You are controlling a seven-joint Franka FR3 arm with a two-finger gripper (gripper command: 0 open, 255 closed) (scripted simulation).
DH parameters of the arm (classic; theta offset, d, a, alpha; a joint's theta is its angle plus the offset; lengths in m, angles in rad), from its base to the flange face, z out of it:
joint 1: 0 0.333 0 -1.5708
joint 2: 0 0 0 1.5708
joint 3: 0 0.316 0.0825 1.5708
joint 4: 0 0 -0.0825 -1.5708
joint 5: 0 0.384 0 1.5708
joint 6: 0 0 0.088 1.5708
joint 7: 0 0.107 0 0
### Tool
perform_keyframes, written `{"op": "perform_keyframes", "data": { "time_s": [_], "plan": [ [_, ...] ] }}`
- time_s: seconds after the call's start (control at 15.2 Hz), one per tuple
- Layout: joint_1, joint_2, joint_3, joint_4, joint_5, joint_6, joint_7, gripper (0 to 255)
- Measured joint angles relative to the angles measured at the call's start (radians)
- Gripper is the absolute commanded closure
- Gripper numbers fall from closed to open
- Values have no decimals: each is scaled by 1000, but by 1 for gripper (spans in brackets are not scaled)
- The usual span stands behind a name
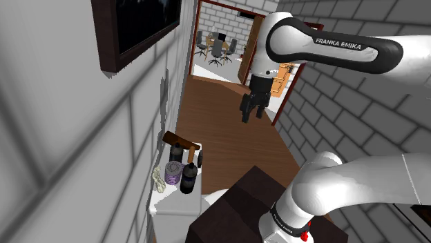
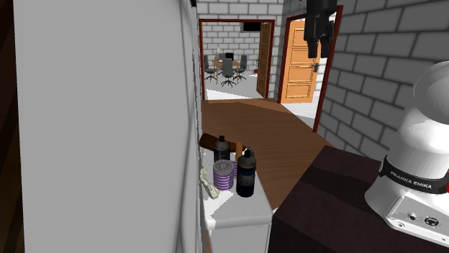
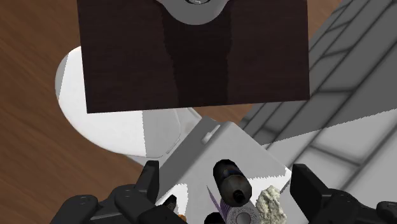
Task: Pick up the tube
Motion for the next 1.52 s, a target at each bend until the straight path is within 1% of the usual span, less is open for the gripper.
{"op": "perform_keyframes", "data": {
  "time_s": [0.13, 0.26, 0.4, 0.79, 1.06, 1.52],
  "plan": [
    [-1, 18, 0, 2, 7, 12, 8, 0],
    [0, 74, 5, 3, 33, 53, 37, 0],
    [-2, 154, 4, 13, 59, 107, 62, 0],
    [-7, 404, -14, 95, 139, 224, 116, 0],
    [-5, 578, -23, 172, 206, 288, 148, 0],
    [-14, 873, -35, 335, 333, 357, 185, 0]
  ]
}}
